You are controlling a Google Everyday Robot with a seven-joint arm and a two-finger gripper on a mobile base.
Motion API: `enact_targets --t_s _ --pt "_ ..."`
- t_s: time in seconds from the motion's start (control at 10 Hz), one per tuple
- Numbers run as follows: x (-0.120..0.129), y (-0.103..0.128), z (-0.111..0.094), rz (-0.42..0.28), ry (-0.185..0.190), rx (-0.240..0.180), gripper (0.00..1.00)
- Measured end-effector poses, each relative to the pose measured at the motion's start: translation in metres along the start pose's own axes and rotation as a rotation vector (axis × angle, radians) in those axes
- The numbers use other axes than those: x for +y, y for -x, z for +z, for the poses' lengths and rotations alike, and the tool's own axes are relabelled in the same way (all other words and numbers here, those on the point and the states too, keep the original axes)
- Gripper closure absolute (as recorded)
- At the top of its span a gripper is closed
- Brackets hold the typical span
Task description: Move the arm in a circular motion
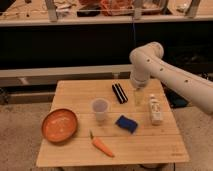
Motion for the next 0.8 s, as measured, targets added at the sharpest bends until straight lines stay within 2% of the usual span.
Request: enact_targets --t_s 0.2,0.8 --pt "0.012 -0.015 0.003 0.024 0.007 -0.008 0.20" --pt "0.053 -0.004 0.000 0.025 0.020 -0.017 0.20"
